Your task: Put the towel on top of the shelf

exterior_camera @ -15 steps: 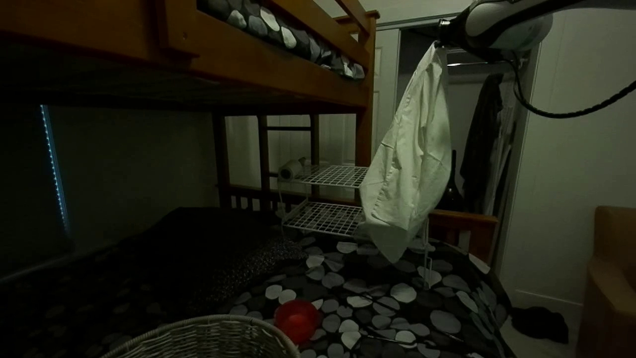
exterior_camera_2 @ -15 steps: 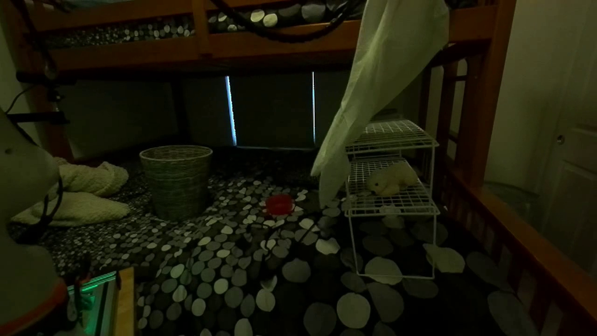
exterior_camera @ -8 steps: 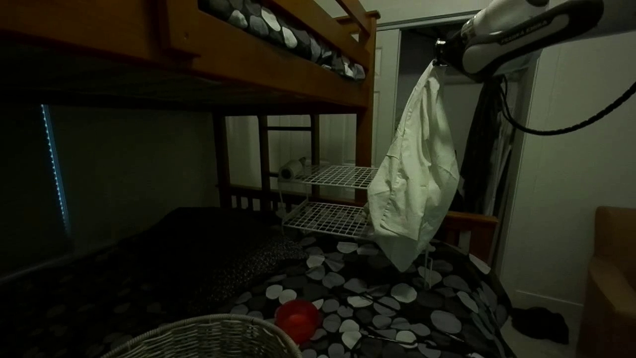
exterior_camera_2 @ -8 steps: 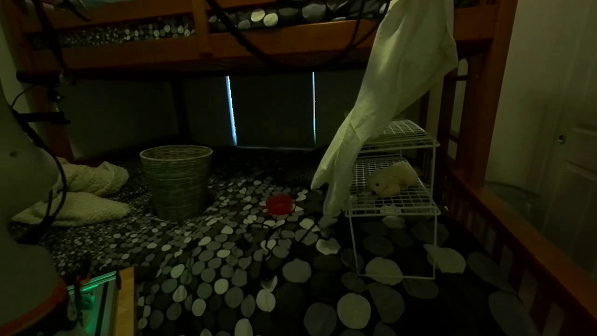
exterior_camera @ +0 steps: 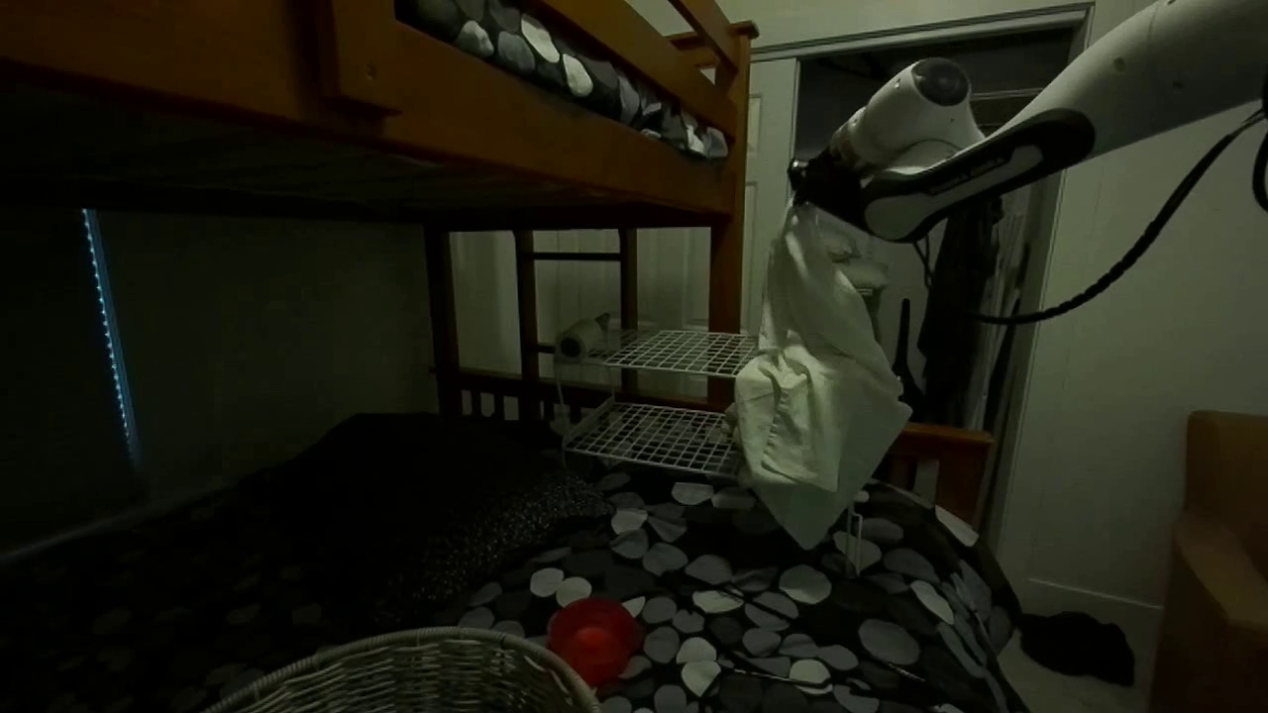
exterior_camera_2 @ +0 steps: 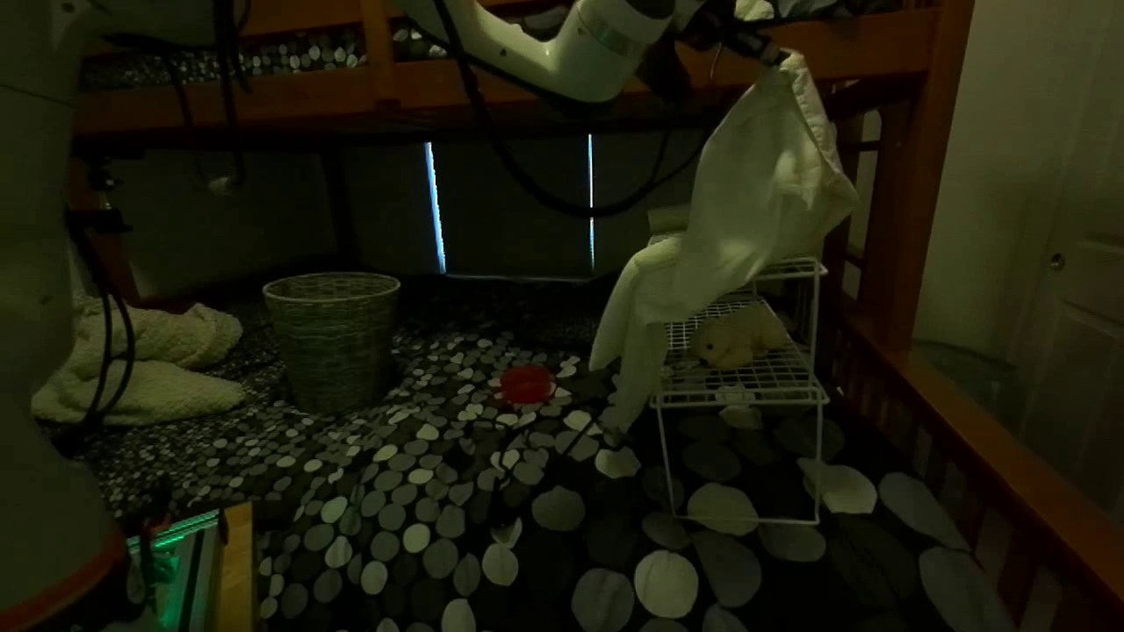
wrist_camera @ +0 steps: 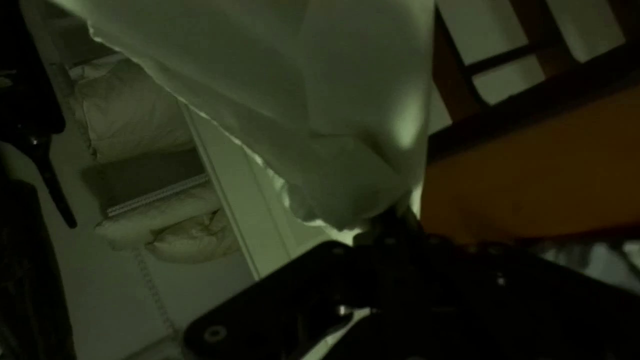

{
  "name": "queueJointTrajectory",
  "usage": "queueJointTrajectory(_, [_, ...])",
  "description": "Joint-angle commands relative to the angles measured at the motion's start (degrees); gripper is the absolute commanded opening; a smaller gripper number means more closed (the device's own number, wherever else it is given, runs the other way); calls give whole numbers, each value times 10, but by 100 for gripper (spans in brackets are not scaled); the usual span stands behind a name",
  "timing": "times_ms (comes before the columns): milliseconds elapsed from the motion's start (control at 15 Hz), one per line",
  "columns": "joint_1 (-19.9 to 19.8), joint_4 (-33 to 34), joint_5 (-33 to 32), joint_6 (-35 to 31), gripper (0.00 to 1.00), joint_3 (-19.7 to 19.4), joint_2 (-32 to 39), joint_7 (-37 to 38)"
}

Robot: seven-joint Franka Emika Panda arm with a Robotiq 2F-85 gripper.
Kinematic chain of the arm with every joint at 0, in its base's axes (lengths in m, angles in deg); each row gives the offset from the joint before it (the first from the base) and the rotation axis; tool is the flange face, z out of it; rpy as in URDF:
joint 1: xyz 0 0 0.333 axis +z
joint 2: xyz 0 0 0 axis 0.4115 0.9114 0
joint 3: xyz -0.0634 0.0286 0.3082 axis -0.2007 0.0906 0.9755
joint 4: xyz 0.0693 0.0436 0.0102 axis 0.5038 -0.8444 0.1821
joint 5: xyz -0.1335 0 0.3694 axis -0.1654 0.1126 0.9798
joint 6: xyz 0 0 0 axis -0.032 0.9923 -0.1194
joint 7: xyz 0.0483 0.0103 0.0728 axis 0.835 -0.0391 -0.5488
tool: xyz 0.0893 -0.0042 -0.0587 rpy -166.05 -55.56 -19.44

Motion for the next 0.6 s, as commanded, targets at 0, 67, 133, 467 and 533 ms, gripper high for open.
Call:
queueJointTrajectory(0, [56, 42, -42, 59, 34, -23, 38, 46])
queueJointTrajectory(67, [66, 44, -45, 82, 41, -28, 38, 58])
queueJointTrajectory(133, [74, 48, -51, 101, 48, -35, 37, 68])
queueJointTrajectory(467, [43, -83, 13, 165, 86, 15, -76, -108])
queueJointTrajectory(533, [34, -104, 31, 170, 95, 23, -93, -149])
